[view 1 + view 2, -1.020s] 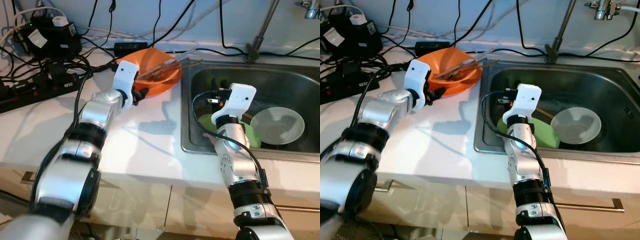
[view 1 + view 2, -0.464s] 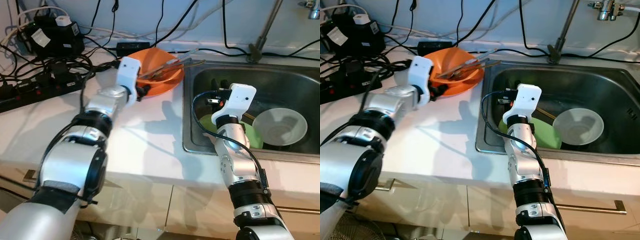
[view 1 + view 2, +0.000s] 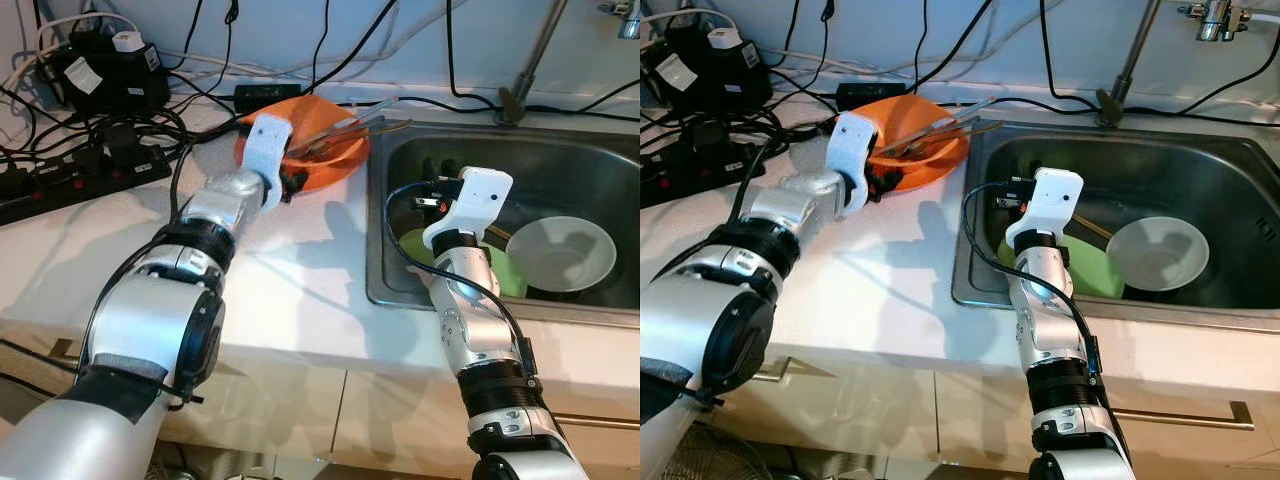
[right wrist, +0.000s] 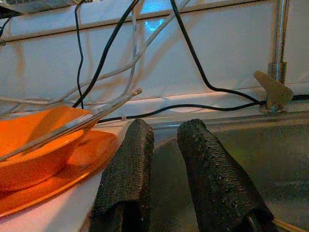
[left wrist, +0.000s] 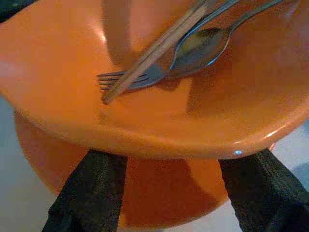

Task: Kitchen organization

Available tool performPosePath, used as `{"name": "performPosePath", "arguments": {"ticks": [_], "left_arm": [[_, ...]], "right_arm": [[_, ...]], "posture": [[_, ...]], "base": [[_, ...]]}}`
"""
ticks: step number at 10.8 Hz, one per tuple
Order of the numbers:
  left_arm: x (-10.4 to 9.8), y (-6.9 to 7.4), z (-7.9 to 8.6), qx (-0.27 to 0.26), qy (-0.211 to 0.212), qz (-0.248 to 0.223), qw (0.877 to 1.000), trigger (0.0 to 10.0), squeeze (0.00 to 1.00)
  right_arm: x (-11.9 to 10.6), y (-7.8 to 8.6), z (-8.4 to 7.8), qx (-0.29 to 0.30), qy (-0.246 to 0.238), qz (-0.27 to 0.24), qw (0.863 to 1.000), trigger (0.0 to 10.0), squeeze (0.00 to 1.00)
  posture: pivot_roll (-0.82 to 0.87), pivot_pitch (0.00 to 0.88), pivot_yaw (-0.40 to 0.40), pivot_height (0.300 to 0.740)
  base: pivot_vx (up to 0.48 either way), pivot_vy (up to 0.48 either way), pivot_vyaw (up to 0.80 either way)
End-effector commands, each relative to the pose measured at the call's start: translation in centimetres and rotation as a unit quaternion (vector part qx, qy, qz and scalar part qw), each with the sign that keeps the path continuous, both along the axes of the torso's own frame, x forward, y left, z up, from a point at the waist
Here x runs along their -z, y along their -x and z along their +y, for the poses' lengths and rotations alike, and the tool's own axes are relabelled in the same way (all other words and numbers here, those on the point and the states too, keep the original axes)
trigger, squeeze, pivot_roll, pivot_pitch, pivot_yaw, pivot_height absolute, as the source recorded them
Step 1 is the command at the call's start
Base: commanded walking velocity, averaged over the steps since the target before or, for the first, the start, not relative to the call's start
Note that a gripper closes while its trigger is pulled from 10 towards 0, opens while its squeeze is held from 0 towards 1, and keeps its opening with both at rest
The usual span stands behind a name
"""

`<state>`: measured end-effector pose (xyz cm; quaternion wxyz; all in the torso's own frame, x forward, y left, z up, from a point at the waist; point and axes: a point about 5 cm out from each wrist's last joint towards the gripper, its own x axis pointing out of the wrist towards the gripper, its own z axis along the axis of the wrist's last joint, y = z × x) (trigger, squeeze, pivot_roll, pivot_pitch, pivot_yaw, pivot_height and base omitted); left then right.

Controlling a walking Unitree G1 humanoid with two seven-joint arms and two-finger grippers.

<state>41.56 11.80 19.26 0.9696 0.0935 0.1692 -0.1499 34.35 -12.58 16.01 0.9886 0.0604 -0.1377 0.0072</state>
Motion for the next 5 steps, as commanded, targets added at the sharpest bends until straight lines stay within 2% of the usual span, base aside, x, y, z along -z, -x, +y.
{"name": "performPosePath", "arguments": {"ticks": [1,3,5], "left_arm": [[0.0,0.0,-0.1,-0.004,-0.022,0.007,1.0,10.0,0.0],[0.7,0.2,-0.1,0.0,-0.028,0.029,0.999,10.0,0.0],[2.9,1.0,0.9,0.007,-0.023,0.084,0.996,10.0,0.0]], "right_arm": [[0.0,0.1,0.0,-0.002,0.002,-0.002,1.0,10.0,0.0],[0.0,0.1,0.1,-0.004,0.001,-0.002,1.0,10.0,0.0],[0.1,0.2,0.2,-0.005,0.0,-0.001,1.0,10.0,0.0]], "posture": [[0.01,0.0,0.038,0.74],[0.01,0.0,0.04,0.74],[0.01,0.0,0.043,0.74]], "base": [[0.0,0.0,0.0],[0.0,0.0,0.0],[0.0,0.0,0.0]]}}
